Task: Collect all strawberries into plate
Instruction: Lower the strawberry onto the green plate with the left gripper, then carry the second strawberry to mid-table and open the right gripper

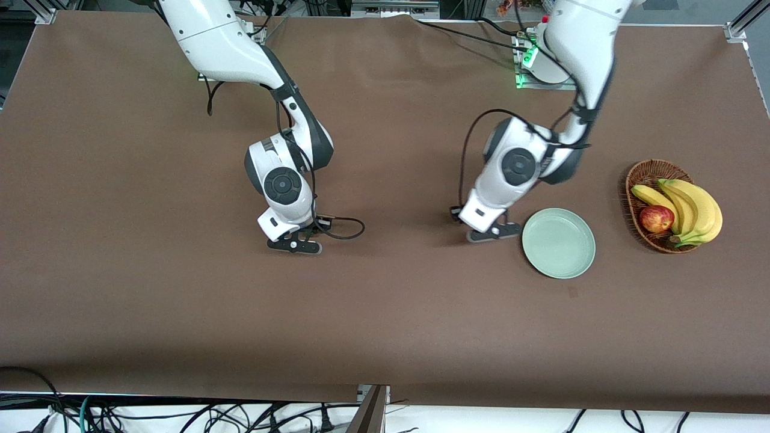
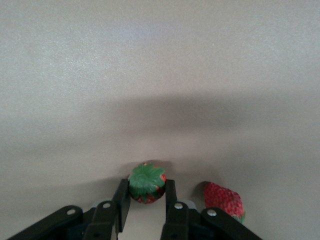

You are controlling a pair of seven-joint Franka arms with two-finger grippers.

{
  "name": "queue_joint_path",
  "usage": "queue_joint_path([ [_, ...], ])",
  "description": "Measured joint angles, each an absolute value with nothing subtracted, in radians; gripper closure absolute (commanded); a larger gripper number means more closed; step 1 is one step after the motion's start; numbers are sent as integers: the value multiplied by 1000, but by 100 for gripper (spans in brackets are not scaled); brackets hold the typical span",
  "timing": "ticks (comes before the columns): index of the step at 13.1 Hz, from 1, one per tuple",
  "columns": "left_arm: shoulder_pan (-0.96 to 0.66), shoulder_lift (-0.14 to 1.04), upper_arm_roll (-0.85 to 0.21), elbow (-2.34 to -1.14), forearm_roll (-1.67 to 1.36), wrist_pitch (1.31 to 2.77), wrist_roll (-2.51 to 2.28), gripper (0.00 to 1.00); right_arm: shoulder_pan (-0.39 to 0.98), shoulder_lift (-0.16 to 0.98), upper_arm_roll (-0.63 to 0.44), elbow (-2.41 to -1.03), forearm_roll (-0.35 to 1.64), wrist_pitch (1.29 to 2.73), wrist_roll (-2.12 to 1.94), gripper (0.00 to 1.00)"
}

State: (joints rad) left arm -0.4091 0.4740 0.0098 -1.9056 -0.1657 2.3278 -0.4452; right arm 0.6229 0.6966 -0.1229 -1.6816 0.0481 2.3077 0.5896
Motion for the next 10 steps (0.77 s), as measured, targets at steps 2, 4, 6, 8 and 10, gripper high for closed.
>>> queue_joint_path([
  [2, -305, 438, 12, -1852, -166, 2187, -288, 94, 624, 695, -121, -1671, 81, 2310, 599, 83],
  [4, -209, 434, 13, -1814, -141, 2116, -73, 94, 632, 689, -100, -1626, 157, 2304, 644, 83],
  [6, -109, 446, 14, -1813, -87, 2113, 158, 92, 651, 689, -68, -1564, 233, 2298, 742, 83],
  [8, -36, 483, 14, -1815, -79, 2117, 302, 85, 688, 712, -37, -1497, 275, 2298, 876, 82],
  [10, -16, 537, 13, -1819, -71, 2139, 335, 6, 751, 775, -26, -1414, 280, 2352, 1037, 81],
])
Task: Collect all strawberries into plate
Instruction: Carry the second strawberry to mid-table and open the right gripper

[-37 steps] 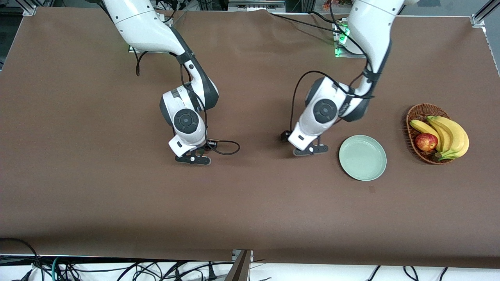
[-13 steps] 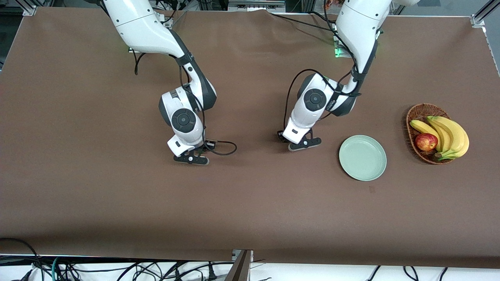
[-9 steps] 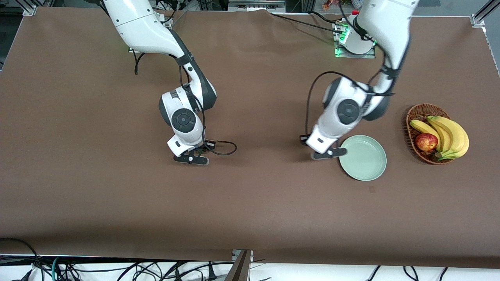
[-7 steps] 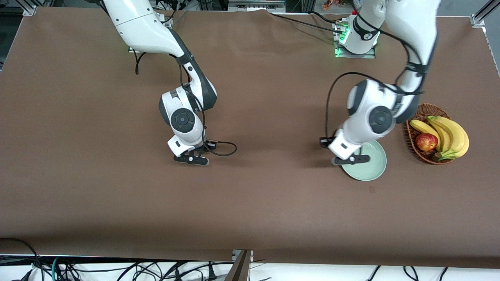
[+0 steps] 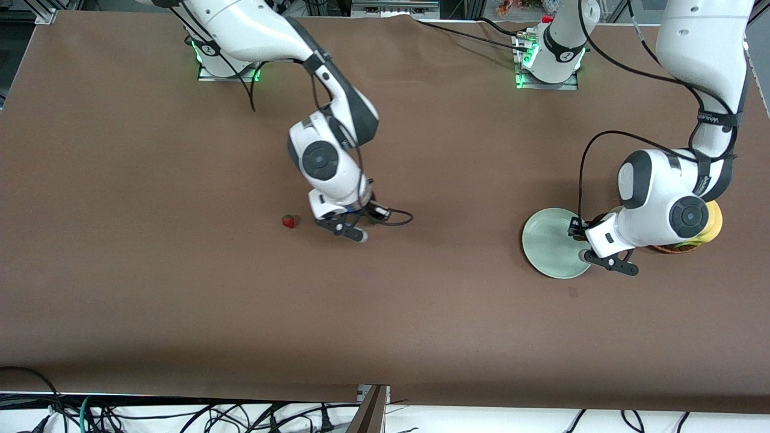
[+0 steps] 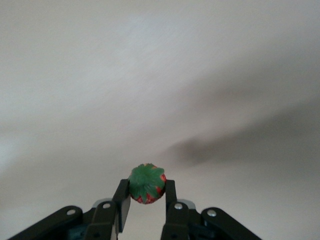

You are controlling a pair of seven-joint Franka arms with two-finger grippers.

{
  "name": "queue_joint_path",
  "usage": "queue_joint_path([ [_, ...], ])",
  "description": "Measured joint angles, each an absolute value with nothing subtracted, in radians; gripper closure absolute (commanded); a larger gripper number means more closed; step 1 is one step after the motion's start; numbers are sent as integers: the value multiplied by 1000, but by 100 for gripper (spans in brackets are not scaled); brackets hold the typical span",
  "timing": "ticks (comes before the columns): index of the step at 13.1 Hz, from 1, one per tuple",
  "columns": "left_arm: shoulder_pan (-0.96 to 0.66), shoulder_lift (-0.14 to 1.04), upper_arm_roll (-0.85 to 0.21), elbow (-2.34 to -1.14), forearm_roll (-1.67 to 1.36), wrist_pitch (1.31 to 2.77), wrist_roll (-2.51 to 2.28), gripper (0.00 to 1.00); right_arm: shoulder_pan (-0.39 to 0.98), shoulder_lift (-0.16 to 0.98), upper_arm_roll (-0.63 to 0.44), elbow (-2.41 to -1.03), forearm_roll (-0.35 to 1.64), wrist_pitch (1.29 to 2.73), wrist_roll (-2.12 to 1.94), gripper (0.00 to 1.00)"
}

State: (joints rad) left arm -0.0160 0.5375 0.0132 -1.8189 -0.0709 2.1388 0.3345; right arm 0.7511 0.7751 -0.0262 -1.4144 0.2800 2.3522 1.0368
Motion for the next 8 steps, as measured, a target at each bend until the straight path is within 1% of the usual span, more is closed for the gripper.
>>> queue_joint_path([
  [1, -14, 559, 13, -1819, -64, 2149, 339, 0, 791, 820, -25, -1376, 280, 2413, 1116, 79],
  [3, -10, 575, 12, -1819, -59, 2159, 340, 0, 867, 923, -25, -1315, 280, 2558, 1248, 79],
  [4, -6, 574, 12, -1816, -59, 2159, 340, 0, 889, 965, -26, -1291, 280, 2605, 1282, 73],
  [5, -2, 573, 11, -1811, -59, 2159, 341, 0, 897, 994, -27, -1271, 280, 2625, 1296, 54],
  [6, -1, 572, 11, -1807, -59, 2159, 341, 0, 894, 1006, -29, -1256, 280, 2628, 1299, 17],
  [7, 0, 572, 11, -1803, -59, 2159, 341, 0, 890, 1007, -31, -1249, 280, 2628, 1299, 1],
  [8, 0, 571, 11, -1797, -59, 2159, 341, 0, 887, 1007, -32, -1241, 280, 2627, 1299, 0],
])
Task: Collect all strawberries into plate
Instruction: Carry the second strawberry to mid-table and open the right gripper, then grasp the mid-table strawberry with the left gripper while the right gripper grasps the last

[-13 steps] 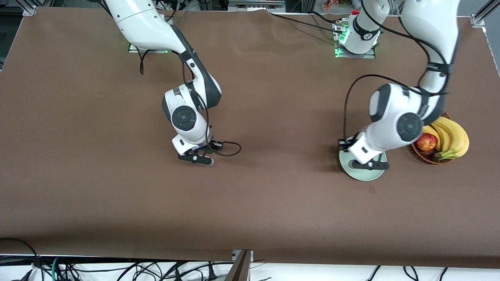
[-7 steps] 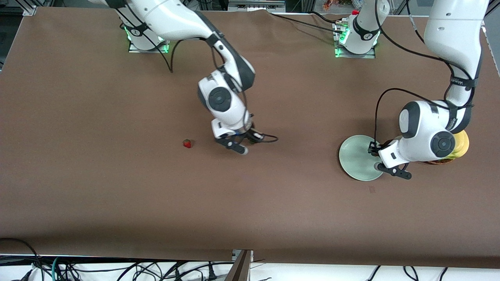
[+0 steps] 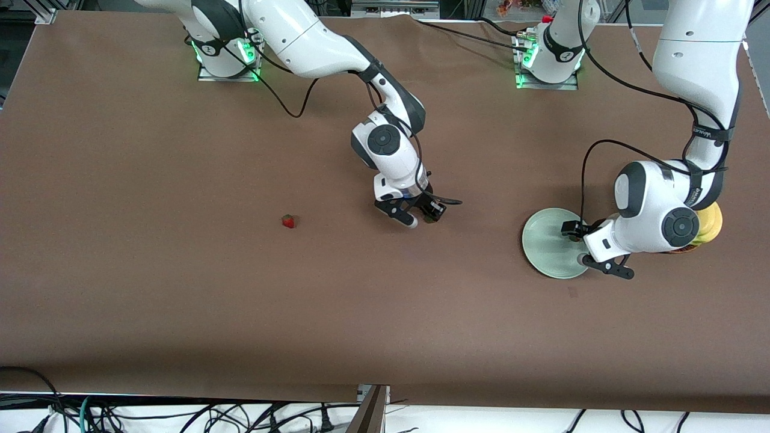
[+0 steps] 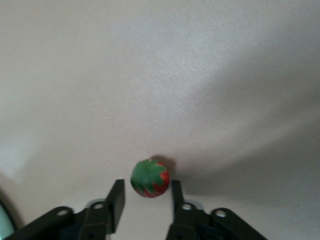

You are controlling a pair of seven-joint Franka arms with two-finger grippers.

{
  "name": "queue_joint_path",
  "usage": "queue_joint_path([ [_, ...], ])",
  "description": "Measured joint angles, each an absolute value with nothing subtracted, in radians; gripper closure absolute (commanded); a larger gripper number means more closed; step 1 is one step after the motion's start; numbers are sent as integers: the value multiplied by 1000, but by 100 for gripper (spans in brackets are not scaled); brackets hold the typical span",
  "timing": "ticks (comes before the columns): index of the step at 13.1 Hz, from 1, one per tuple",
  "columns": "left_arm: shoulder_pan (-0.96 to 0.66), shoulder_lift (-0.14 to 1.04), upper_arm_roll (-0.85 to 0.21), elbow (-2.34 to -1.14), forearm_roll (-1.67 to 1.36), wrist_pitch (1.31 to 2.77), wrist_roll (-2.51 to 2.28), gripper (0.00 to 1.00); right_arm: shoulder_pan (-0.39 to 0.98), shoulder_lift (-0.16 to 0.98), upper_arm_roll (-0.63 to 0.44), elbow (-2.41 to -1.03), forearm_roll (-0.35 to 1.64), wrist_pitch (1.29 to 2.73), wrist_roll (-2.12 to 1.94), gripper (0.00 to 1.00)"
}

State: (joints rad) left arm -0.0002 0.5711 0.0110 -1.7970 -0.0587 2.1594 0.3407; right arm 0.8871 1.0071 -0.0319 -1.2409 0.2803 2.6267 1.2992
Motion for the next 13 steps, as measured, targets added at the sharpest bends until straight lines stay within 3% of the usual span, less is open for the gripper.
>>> queue_joint_path([
  [3, 0, 570, 11, -1780, -59, 2159, 341, 0, 888, 998, -59, -1222, 280, 2587, 1300, 0],
  [9, -3, 560, -5, -1734, -59, 2094, 340, 0, 794, 855, -209, -1215, 273, 2140, 855, 0],
  [13, -73, 545, -20, -1676, -60, 2006, 193, 0, 761, 759, -347, -1414, 273, 2084, 466, 0],
])
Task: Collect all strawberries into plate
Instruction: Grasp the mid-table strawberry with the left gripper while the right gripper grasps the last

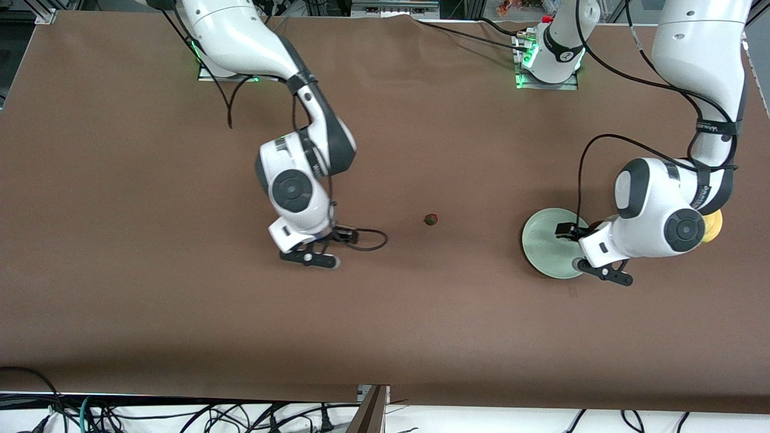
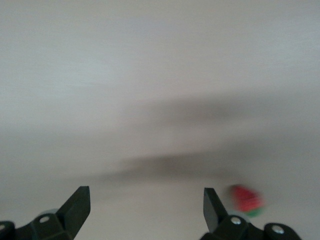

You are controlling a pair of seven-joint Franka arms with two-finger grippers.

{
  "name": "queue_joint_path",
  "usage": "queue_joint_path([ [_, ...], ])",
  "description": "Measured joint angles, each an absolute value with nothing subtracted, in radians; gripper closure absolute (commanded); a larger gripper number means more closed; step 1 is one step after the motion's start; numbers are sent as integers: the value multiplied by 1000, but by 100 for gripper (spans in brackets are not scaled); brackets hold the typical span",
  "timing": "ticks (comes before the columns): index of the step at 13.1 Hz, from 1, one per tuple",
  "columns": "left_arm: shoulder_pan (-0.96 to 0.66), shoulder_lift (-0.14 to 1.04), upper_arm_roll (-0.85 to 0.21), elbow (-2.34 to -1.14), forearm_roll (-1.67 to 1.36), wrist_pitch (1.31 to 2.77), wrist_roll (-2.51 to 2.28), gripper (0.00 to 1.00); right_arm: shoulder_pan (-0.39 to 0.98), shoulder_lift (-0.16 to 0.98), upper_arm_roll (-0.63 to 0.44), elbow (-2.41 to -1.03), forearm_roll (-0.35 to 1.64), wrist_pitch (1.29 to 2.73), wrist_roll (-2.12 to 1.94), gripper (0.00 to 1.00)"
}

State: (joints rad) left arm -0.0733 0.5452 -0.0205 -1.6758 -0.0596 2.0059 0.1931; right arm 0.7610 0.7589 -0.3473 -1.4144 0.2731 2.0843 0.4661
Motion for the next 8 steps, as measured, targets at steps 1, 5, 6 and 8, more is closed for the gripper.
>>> queue_joint_path([
  [1, -112, 544, -22, -1673, -60, 2002, 110, 0, 760, 736, -365, -1490, 273, 2130, 404, 0],
  [5, -256, 545, -65, -1671, -61, 2001, -285, 0, 763, 662, -383, -1789, 273, 2387, 283, 2],
  [6, -292, 547, -72, -1671, -62, 2009, -387, 0, 765, 655, -383, -1833, 273, 2429, 276, 5],
  [8, -355, 560, -75, -1673, -77, 2074, -535, 0, 770, 648, -382, -1866, 273, 2454, 273, 9],
])
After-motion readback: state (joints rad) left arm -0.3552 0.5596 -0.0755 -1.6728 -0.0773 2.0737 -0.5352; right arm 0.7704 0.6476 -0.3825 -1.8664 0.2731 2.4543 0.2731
